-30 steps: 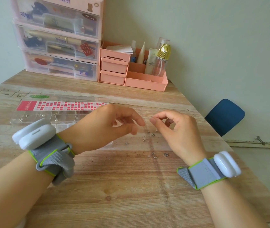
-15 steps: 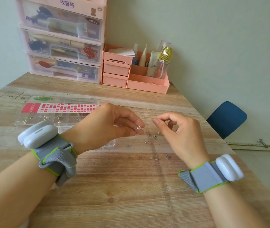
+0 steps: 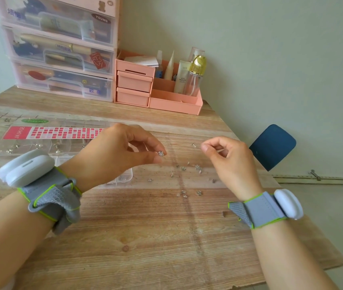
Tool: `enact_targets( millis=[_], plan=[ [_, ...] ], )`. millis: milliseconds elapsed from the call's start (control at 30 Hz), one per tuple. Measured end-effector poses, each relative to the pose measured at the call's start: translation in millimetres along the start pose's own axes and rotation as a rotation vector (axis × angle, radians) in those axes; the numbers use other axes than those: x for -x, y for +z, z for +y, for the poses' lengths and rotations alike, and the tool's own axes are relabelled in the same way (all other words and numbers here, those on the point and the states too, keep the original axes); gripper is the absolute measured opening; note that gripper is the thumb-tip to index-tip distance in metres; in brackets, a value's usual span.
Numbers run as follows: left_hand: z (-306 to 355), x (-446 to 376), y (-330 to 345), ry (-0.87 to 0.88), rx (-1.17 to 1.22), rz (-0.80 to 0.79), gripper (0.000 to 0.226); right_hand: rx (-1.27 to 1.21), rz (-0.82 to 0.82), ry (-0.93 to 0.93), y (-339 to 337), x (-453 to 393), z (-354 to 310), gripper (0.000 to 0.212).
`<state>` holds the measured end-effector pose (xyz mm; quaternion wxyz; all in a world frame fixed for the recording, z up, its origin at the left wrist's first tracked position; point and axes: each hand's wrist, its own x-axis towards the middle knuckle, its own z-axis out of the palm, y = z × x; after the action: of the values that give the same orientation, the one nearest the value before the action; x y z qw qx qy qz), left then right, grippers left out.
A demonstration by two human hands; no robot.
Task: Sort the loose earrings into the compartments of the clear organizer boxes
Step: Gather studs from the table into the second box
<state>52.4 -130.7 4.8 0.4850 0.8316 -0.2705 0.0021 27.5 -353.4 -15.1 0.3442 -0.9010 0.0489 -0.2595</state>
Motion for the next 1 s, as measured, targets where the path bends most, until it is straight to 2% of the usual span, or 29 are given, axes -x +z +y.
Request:
enact_targets(
  millis=[200,367,567,733,900,1000],
  plan=[
    [-1.5,-0.5,-0.4,-0.052,0.056,0.023,0.011,0.097,-0.161,0.085,1.0,1.5,6.0,0.011],
    [-2.5,-1.0,-1.2,-0.054,0.08,0.058,0.009,0.121,-0.207,0.132,3.0,1.4,7.9,0.011],
    [-3.5,-2.0,-1.3,-0.043,0.087,0.109,0.005,0.133,-0.23,0.075,4.6,3.4,4.2,0.013],
    [-4.1,-2.0,-0.9,-0.04,0.098,0.123,0.007,0.135,-0.122,0.078,2.8,1.2,6.3,0.017],
    [-4.5,-1.9,-0.2,-0.038,0.097,0.133,0.007,0.213,-0.135,0.122,2.7,3.0,9.7,0.039],
    [-4.6,-1.9,0.1,-0.035,0.097,0.138,0.007,0.21,-0.179,0.143,3.2,4.7,6.7,0.042]
  ],
)
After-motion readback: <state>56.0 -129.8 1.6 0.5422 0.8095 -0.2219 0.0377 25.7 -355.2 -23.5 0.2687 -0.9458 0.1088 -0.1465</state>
